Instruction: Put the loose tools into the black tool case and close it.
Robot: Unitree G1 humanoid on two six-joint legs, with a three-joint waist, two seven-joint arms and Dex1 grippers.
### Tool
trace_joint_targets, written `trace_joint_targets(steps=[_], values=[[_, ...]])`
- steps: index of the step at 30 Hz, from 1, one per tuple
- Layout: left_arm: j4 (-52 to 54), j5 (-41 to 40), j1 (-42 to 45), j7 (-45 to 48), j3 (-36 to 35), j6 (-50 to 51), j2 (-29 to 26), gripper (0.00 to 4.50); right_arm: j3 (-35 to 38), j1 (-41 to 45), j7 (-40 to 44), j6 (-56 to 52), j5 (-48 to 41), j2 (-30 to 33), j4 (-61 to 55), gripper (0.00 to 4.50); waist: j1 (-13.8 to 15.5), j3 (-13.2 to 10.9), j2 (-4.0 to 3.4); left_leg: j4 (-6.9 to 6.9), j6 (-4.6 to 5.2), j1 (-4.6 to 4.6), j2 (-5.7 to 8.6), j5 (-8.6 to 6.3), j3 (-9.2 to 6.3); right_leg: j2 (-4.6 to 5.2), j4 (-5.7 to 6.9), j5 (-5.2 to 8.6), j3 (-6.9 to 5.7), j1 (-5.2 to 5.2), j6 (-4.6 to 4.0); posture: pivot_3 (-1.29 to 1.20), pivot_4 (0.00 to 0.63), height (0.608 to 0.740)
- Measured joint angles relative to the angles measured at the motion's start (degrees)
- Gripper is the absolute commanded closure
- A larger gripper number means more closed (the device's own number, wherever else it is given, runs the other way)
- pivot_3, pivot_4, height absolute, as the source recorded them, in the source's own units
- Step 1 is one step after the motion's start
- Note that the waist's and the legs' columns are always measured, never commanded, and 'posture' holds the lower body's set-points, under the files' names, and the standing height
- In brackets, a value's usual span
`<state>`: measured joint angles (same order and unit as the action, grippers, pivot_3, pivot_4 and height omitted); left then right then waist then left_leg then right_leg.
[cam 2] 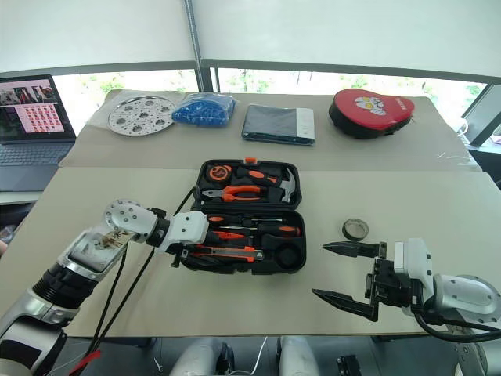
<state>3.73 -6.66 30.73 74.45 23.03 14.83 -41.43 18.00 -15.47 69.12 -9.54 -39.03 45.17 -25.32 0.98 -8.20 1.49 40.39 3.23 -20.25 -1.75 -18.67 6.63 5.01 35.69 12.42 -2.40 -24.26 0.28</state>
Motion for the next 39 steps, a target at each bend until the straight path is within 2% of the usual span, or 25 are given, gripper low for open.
trace_joint_targets(steps=[12, 14, 15, 16, 17, 18, 20, 24, 26, 27, 30, 31, 37, 39], values=[[-1.6, 0.8, 1.2, 0.4, 0.3, 1.6, 3.7, 2.81, -1.4, -1.2, -0.4, 0.0, 0.3, -0.7, 0.0, 0.0, 1.2, 0.0, -0.01, 0.47, 0.35, -0.07, 0.13, -0.2, 0.01, 0.21, 0.06, -0.01, 0.0, 0.12, 0.21, 0.0, 0.15, 0.74], [-1.9, 0.7, 1.3, 0.8, 0.2, 1.9, 3.9, 1.81, -1.6, -1.1, -0.5, 0.0, 0.5, -0.9, 0.0, 0.0, 1.2, 0.0, -0.01, 0.47, 0.36, -0.07, 0.13, -0.2, 0.01, 0.21, 0.07, -0.01, 0.0, 0.12, 0.21, 0.0, 0.15, 0.74], [-2.0, 0.3, 1.3, 0.8, -0.2, 2.0, 4.3, 1.63, -1.7, -1.0, -0.6, 0.0, 0.6, -0.9, 0.0, 0.0, 1.3, 0.0, -0.01, 0.47, 0.36, -0.08, 0.13, -0.2, 0.01, 0.22, 0.07, -0.01, -0.01, 0.11, 0.21, 0.0, 0.15, 0.74], [-2.0, 0.0, 1.3, 0.5, -0.6, 2.8, 4.8, 1.25, -1.8, -0.9, -0.6, 0.0, 0.6, -0.9, 0.0, 0.0, 1.3, 0.0, -0.01, 0.47, 0.36, -0.08, 0.13, -0.2, 0.0, 0.22, 0.07, -0.01, -0.01, 0.12, 0.22, 0.0, 0.15, 0.74], [-2.0, -0.1, 1.3, 0.1, -0.8, 3.5, 5.0, 1.19, -1.8, -0.8, -0.6, 0.0, 0.6, -0.9, 0.0, 0.0, 1.3, 0.0, -0.01, 0.48, 0.36, -0.09, 0.13, -0.21, 0.0, 0.22, 0.06, -0.01, -0.01, 0.12, 0.22, 0.0, 0.15, 0.74], [-2.3, -0.1, 1.1, -0.7, -1.3, 3.8, 5.5, 0.62, -1.9, -0.7, -0.6, 0.0, 0.6, -1.0, 0.0, 0.0, 1.3, 0.0, -0.01, 0.48, 0.37, -0.1, 0.14, -0.21, 0.0, 0.23, 0.06, 0.0, -0.01, 0.11, 0.23, 0.0, 0.15, 0.74], [-3.6, -0.6, 0.4, -1.8, -2.3, 1.3, 7.4, 0.24, -2.0, -0.7, -0.7, 0.0, 0.6, -1.1, 0.0, 0.0, 1.2, 0.0, -0.01, 0.48, 0.34, -0.13, 0.14, -0.19, 0.0, 0.22, 0.05, 0.0, 0.0, 0.08, 0.23, 0.0, 0.15, 0.74], [-5.1, -7.1, 0.1, -2.7, -8.8, -1.5, 10.7, 0.24, -2.6, -0.7, -0.7, 0.0, 0.6, -1.8, 0.0, 0.0, 1.1, 0.0, 0.03, 0.55, 0.27, -0.25, 0.1, -0.15, -0.04, 0.21, 0.09, -0.01, -0.06, -0.01, 0.23, 0.0, 0.15, 0.74], [-5.4, -10.3, 0.1, -1.6, -12.1, -2.0, 10.6, 0.81, -2.6, -0.8, -0.7, 0.0, 0.6, -2.2, 0.2, 0.0, 0.9, 0.0, 0.02, 0.54, 0.25, -0.22, 0.08, -0.15, -0.03, 0.19, 0.12, -0.01, -0.05, 0.0, 0.23, 0.0, 0.15, 0.74], [-5.5, -11.5, 0.0, -1.1, -13.2, -2.2, 10.6, 0.94, -2.7, -0.8, -0.7, 0.0, 0.6, -2.4, 0.3, 0.0, 0.8, 0.0, 0.02, 0.54, 0.25, -0.2, 0.08, -0.15, -0.04, 0.2, 0.13, -0.01, -0.05, 0.0, 0.23, 0.0, 0.15, 0.74], [-6.2, -13.2, -1.4, 0.7, -15.0, -4.5, 10.1, 2.0, -2.7, -0.8, -0.7, 0.0, 0.6, -3.2, 1.3, 0.0, 0.5, 0.0, 0.02, 0.53, 0.25, -0.18, 0.09, -0.15, -0.03, 0.2, 0.13, -0.01, -0.05, 0.02, 0.23, 0.0, 0.15, 0.74], [-6.6, -13.2, -2.3, 1.5, -15.0, -6.3, 9.9, 2.45, -2.7, -0.7, -0.9, 0.0, 0.6, -3.6, 1.6, 0.0, 0.4, 0.0, 0.02, 0.53, 0.25, -0.17, 0.09, -0.15, -0.03, 0.19, 0.12, -0.01, -0.05, 0.04, 0.23, 0.0, 0.15, 0.74], [-8.9, -11.5, -7.0, 4.2, -13.7, -14.7, 10.0, 4.47, -2.8, 0.0, -1.1, 2.2, 2.1, -5.6, 3.2, 0.0, 0.4, 0.0, 0.02, 0.55, 0.25, -0.18, 0.09, -0.15, -0.02, 0.21, 0.12, -0.01, -0.06, 0.05, 0.23, 0.0, 0.15, 0.74], [-9.8, -11.0, -7.9, 3.3, -13.0, -14.5, 10.3, 4.49, -2.9, 1.5, -1.7, 4.6, 3.5, -7.1, 4.1, 0.0, 0.3, 0.0, 0.01, 0.55, 0.27, -0.18, 0.11, -0.16, -0.01, 0.22, 0.13, -0.02, -0.03, 0.03, 0.24, 0.0, 0.15, 0.74]])
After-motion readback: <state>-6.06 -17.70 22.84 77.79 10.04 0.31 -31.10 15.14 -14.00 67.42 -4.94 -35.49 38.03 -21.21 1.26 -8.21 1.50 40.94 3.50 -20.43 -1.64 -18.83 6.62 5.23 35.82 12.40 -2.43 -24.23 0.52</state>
